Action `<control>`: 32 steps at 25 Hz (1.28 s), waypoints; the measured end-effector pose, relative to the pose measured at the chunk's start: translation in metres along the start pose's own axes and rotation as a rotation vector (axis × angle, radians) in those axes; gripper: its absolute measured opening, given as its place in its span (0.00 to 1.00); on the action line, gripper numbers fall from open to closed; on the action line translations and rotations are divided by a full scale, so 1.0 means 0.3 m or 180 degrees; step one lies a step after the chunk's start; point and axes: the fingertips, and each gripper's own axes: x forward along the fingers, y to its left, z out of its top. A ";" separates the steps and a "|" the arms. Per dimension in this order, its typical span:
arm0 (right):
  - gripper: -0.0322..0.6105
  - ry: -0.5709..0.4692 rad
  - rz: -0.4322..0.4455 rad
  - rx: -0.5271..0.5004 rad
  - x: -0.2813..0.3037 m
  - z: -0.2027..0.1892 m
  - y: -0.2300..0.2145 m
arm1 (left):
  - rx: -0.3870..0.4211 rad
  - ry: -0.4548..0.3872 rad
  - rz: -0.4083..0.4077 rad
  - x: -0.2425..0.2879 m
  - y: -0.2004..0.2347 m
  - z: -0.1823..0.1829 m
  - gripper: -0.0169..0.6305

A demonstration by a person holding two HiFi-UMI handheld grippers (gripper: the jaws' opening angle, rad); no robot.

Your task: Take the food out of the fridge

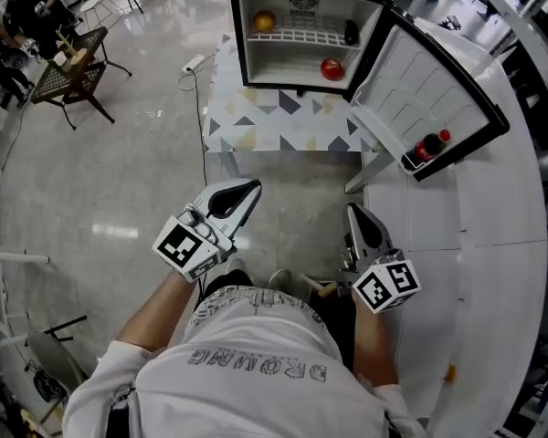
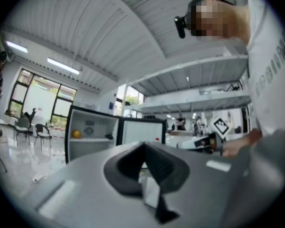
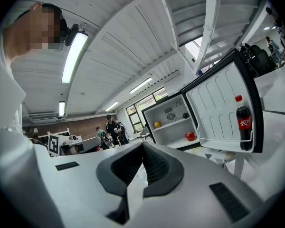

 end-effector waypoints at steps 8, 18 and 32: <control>0.05 -0.0005 -0.0001 0.0042 -0.029 -0.008 -0.038 | 0.0031 0.0015 0.0039 0.008 -0.032 -0.004 0.04; 0.05 0.0074 -0.0081 0.0107 0.012 -0.028 -0.085 | -0.0019 0.0025 0.0043 0.037 0.013 -0.022 0.04; 0.05 0.0126 -0.0188 0.0090 0.333 0.008 -0.178 | -0.0141 0.0050 -0.0068 0.189 0.331 -0.063 0.04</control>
